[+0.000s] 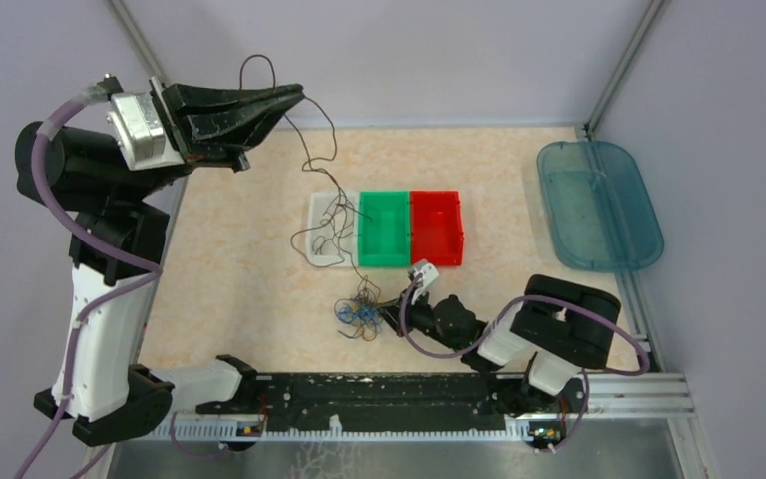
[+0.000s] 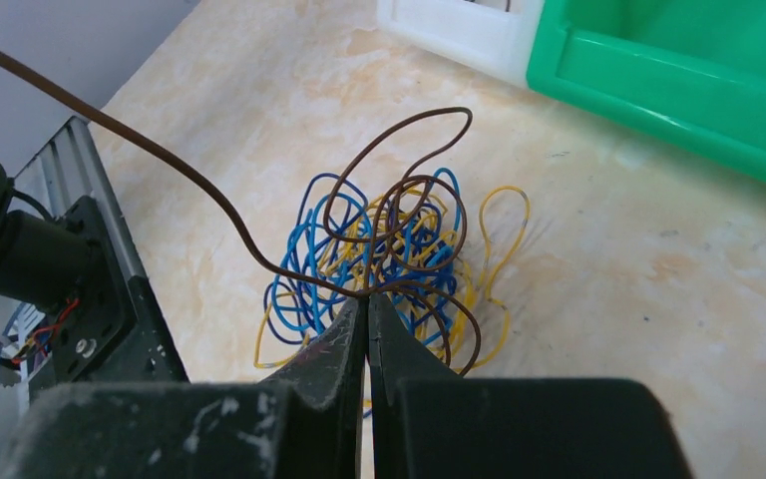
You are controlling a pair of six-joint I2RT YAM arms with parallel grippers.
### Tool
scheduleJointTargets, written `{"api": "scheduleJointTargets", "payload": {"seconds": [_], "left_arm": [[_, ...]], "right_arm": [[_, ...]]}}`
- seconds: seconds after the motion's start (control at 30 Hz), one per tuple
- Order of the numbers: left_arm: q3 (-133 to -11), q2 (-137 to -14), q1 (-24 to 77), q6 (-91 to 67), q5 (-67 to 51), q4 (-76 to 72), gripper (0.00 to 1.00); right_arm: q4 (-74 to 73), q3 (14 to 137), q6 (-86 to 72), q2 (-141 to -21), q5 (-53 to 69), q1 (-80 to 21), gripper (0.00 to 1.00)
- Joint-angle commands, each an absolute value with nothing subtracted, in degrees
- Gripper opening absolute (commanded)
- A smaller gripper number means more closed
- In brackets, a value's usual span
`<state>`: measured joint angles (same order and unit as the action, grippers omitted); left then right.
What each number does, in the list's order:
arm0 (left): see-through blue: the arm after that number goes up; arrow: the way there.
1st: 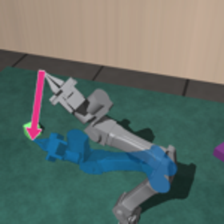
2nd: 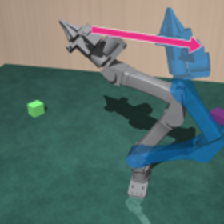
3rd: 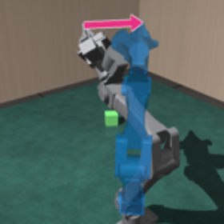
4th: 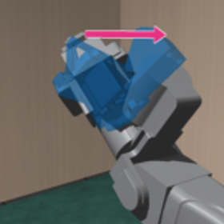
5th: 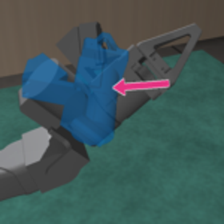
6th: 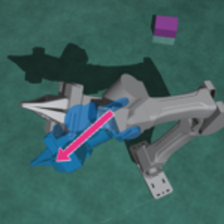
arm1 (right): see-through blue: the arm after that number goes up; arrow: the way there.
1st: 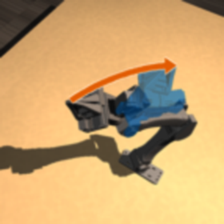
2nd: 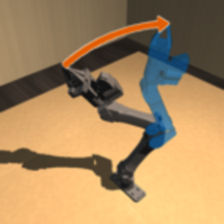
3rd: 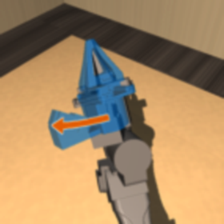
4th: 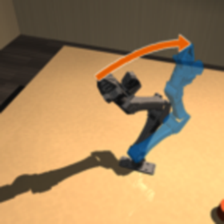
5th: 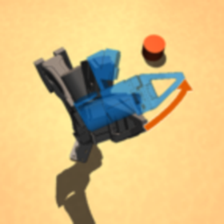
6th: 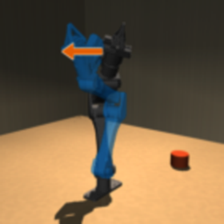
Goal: Untangle the cables
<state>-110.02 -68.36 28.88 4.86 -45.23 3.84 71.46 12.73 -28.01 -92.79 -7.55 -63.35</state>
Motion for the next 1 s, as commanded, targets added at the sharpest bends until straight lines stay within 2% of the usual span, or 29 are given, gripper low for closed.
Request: {"api": "scheduleJointTargets", "payload": {"seconds": [0.0,0.27,0.6,0.73,0.87,0.97], "left_arm": [[-110.29,-68.69,29.05,15.16,-33.54,-5.19,0.0],[-111.24,-71.85,29.01,30.6,-16.42,-24.92,0.0],[-109.63,-74.48,29.02,44.14,-13.19,-39.82,0.0],[-112.28,-74.2,29.03,39.92,-15.66,-25.09,0.0],[-100.91,-69.59,29.01,35.04,-19.8,-13.77,0.0],[-86.48,-65.5,29.06,32.69,-19.6,-12.18,0.0]], "right_arm": [[69.47,11.83,-29.02,-87.42,-12.83,-64.24,0.0],[51.14,13.34,-30.58,-81.76,-24.74,-67.06,0.0],[39.94,13.19,-38.5,-77.7,-33.25,-67.42,0.0],[48.55,9.11,-37.8,-76.09,-33.14,-67.42,0.0],[54.65,7.35,-35.3,-72.84,-32.27,-67.42,0.0],[52.5,7.83,-34.89,-66.96,-32.0,-67.44,0.0]]}}
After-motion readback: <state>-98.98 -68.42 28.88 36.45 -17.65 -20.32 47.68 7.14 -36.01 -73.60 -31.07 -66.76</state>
